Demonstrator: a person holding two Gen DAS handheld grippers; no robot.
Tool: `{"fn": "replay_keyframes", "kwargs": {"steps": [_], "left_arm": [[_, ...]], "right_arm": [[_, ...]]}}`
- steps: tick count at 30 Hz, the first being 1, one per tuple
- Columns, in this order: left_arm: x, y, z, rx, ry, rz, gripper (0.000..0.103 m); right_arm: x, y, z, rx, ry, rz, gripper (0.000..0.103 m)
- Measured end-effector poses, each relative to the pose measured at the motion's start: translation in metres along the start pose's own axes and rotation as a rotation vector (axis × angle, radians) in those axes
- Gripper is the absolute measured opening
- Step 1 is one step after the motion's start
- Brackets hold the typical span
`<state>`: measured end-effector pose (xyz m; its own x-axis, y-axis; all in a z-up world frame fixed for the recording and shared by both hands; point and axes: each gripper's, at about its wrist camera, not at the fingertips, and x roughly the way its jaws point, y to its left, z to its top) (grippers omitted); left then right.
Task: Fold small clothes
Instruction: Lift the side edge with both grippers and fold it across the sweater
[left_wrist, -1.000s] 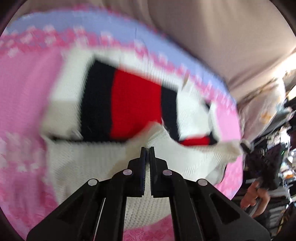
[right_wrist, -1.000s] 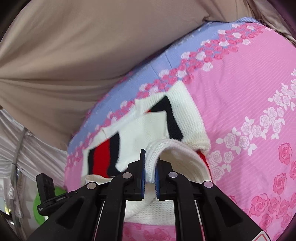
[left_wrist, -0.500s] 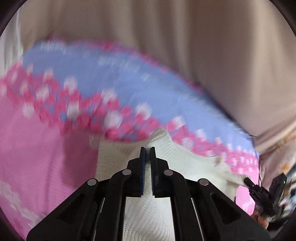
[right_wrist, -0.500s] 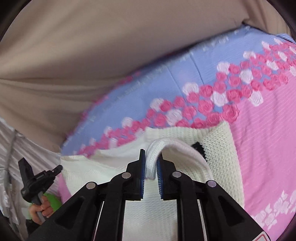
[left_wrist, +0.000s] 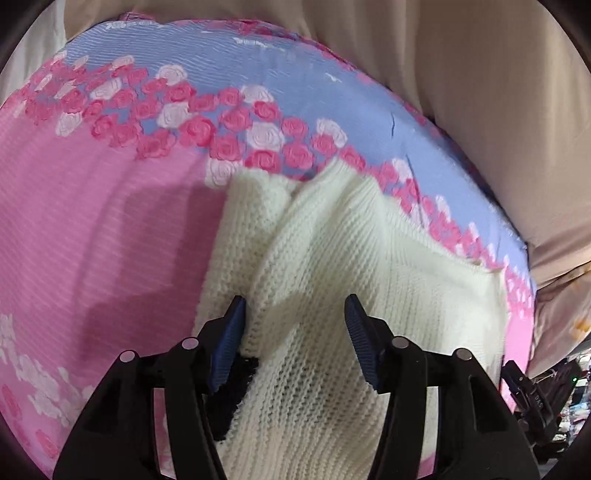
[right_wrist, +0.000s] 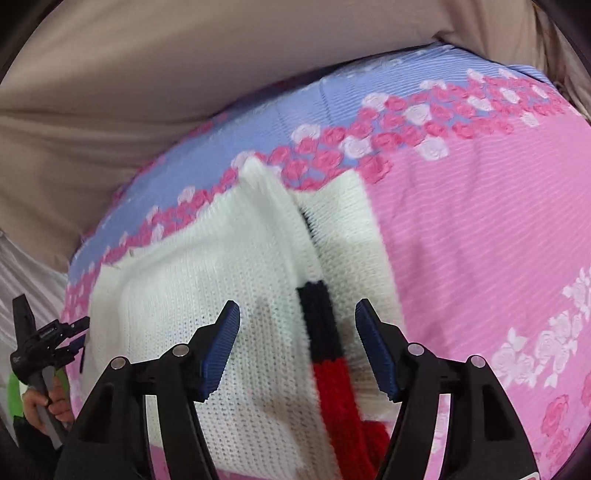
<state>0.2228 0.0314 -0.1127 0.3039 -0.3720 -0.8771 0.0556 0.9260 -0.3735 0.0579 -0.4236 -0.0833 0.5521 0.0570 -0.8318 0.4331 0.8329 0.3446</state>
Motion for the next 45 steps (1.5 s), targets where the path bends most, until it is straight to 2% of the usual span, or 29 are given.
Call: {"fn": "replay_keyframes", "kwargs": {"steps": [1,2,3,4,6,8,10,12,13,15,18,20,21,22,23,25,26,27,28,31,33,35,37,39,40,42,43,44,45], "left_arm": [[0.001,-0.002,0.001,0.006,0.0,0.003,0.033],[0.001,-0.002,0.003,0.014,0.011,0.006,0.009],[0.001,-0.002,0.005,0.013,0.017,0.004,0.009],[-0.004,0.001,0.008,0.001,-0.006,0.013,0.009],[-0.014,0.005,0.015,-0.002,-0.032,0.028,0.008],[-0.015,0.011,0.021,-0.004,-0.025,0.046,0.008],[-0.001,0.019,0.022,0.0,0.007,0.08,0.009],[0.011,0.023,0.019,-0.006,0.022,0.085,0.009],[0.01,0.021,0.018,-0.006,0.011,0.085,0.009],[0.004,0.018,0.018,-0.012,0.017,0.076,0.009],[-0.005,0.004,0.023,0.01,0.01,0.02,0.013],[-0.004,-0.007,0.032,0.033,0.001,0.017,0.024],[-0.001,-0.01,0.036,0.037,-0.005,0.022,0.029],[0.005,-0.014,0.043,0.037,-0.01,0.032,0.041],[0.011,-0.015,0.047,0.035,-0.004,0.034,0.048],[0.026,-0.017,0.053,0.025,0.037,0.033,0.047],[0.033,-0.018,0.055,0.034,0.048,0.033,0.035],[0.034,-0.019,0.054,0.049,0.051,0.034,0.018],[0.033,-0.022,0.055,0.069,0.056,0.036,0.007],[0.012,-0.02,0.06,0.07,-0.026,0.032,0.007],[0.011,-0.011,0.065,0.04,-0.037,0.049,0.007],[0.027,-0.001,0.068,0.013,0.0,0.062,0.007],[0.042,0.001,0.066,0.01,0.032,0.076,0.007],[0.039,-0.007,0.064,0.047,0.019,0.097,0.008],[0.034,-0.009,0.063,0.047,0.018,0.073,0.01],[0.02,-0.007,0.057,0.035,0.002,0.03,0.016],[0.01,-0.002,0.051,0.03,-0.009,0.03,0.031],[0.0,0.003,0.042,0.025,-0.022,0.029,0.05],[-0.011,0.011,0.03,0.014,-0.034,0.032,0.057]], "right_arm": [[0.004,0.004,0.0,-0.016,0.013,0.002,0.055],[0.009,0.008,0.002,-0.029,0.028,0.002,0.046],[0.01,0.012,0.004,-0.037,0.034,0.005,0.013],[0.006,0.014,0.006,-0.034,0.029,0.016,0.008],[-0.018,0.009,0.016,-0.001,-0.052,0.039,0.007],[-0.037,-0.007,0.026,0.044,-0.097,0.022,0.007],[-0.031,-0.031,0.028,0.08,-0.07,-0.021,0.006],[-0.001,-0.058,0.018,0.096,0.04,-0.073,0.006],[0.007,-0.064,0.013,0.106,0.062,-0.062,0.006],[-0.001,-0.061,0.012,0.126,0.047,-0.025,0.008],[-0.016,-0.039,0.024,0.08,-0.007,-0.01,0.02],[-0.014,-0.021,0.039,0.008,-0.021,-0.033,0.04],[-0.01,-0.014,0.046,-0.019,-0.027,-0.038,0.057],[-0.003,-0.008,0.055,-0.047,-0.027,-0.047,0.06],[0.007,-0.002,0.06,-0.069,-0.018,-0.066,0.06],[0.03,0.009,0.067,-0.1,0.033,-0.096,0.06],[0.042,0.011,0.069,-0.11,0.064,-0.099,0.059],[0.049,0.016,0.069,-0.123,0.085,-0.097,0.035],[0.051,0.021,0.07,-0.134,0.095,-0.076,0.01],[0.018,0.031,0.079,-0.122,-0.022,-0.011,0.008],[0.0,0.016,0.088,-0.056,-0.093,0.006,0.007],[0.016,-0.008,0.091,0.003,-0.058,-0.019,0.007],[0.056,-0.025,0.083,0.017,0.085,-0.054,0.007],[0.053,-0.018,0.078,-0.002,0.063,-0.053,0.01],[0.042,-0.012,0.077,0.01,0.042,-0.035,0.017],[0.015,-0.005,0.071,0.036,-0.025,0.004,0.024],[-0.001,-0.005,0.064,0.049,-0.057,0.012,0.04],[-0.014,-0.007,0.056,0.057,-0.078,0.005,0.049],[-0.024,-0.008,0.048,0.059,-0.09,-0.006,0.057]]}}
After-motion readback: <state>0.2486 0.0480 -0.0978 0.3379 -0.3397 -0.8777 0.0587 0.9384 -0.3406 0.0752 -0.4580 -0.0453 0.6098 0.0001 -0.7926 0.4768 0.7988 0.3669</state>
